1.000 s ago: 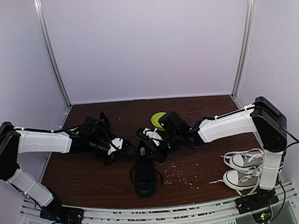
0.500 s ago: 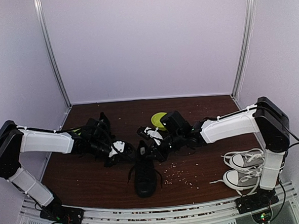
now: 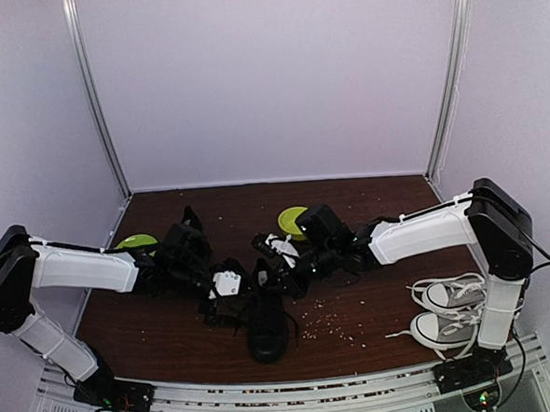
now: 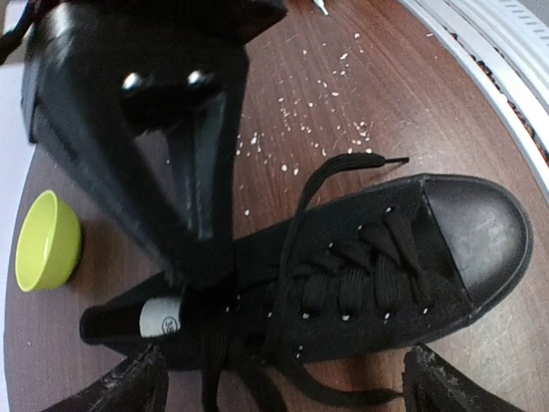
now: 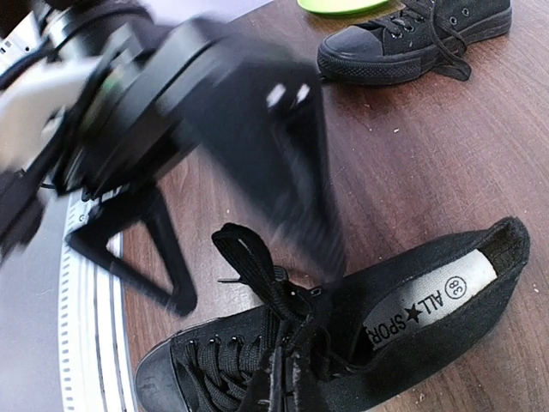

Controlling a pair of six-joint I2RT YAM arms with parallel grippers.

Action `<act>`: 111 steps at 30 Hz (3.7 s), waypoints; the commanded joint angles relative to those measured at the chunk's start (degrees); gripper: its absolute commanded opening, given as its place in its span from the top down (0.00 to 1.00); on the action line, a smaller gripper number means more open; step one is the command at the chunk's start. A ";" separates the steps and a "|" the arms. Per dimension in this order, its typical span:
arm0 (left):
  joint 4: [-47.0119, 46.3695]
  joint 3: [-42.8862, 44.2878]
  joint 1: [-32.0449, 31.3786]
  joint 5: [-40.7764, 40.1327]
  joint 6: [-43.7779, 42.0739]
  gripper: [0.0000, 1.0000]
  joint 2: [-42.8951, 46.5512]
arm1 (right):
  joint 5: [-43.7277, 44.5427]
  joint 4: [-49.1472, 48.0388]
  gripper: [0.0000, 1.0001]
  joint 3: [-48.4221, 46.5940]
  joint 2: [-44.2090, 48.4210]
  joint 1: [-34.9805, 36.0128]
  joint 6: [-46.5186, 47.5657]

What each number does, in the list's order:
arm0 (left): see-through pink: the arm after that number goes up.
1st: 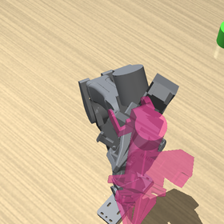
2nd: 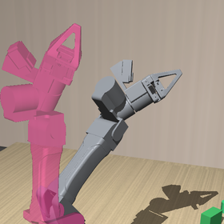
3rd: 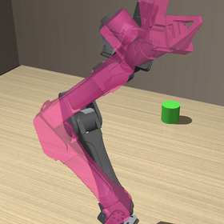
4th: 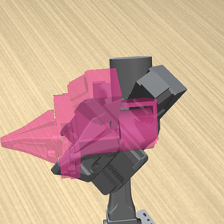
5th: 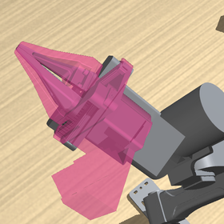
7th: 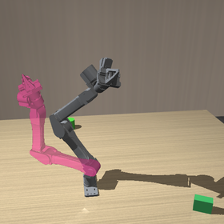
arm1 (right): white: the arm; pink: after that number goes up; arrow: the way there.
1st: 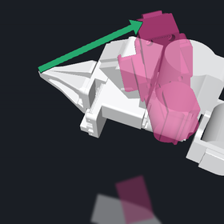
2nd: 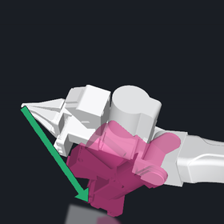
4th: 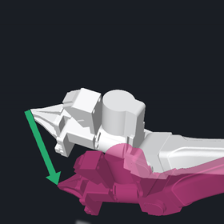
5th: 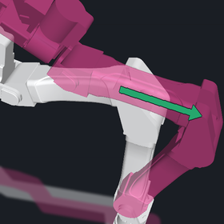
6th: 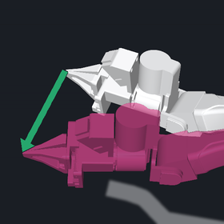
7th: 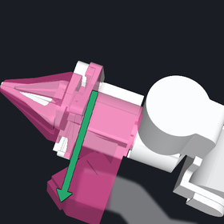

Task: Tie the shoes
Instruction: Pick up the loop with the shoelace from the shoe, then adjust the loop with the shoelace on the shoe.

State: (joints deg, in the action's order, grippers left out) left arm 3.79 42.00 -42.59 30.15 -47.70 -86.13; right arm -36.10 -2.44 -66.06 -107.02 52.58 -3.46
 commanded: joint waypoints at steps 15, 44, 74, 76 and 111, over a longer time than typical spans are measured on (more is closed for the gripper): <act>-9.65 5.20 -4.61 -9.38 0.90 0.46 -7.65 | -1.61 -1.68 1.00 0.26 0.76 -0.65 -0.85; -13.23 4.50 -4.65 -10.70 10.00 1.00 -6.64 | -11.85 -6.11 0.68 2.44 3.97 -5.67 -4.34; -13.52 4.16 -4.61 -11.17 10.79 1.00 -6.53 | -20.52 -11.36 0.82 -1.67 -8.67 -5.97 -15.27; -13.62 4.17 -4.61 -11.25 10.79 1.00 -6.53 | -20.34 -10.85 0.82 -2.01 -8.96 -5.87 -15.22; -13.46 3.53 -4.64 -10.06 11.15 1.00 -5.92 | -14.08 -7.79 1.00 -0.98 -7.23 -6.10 -15.15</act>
State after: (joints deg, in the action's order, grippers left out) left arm -5.98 45.67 -46.76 18.09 -36.91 -93.27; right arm -52.56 -9.52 -68.64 -116.62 46.78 -18.85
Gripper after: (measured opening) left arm 0.005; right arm 0.003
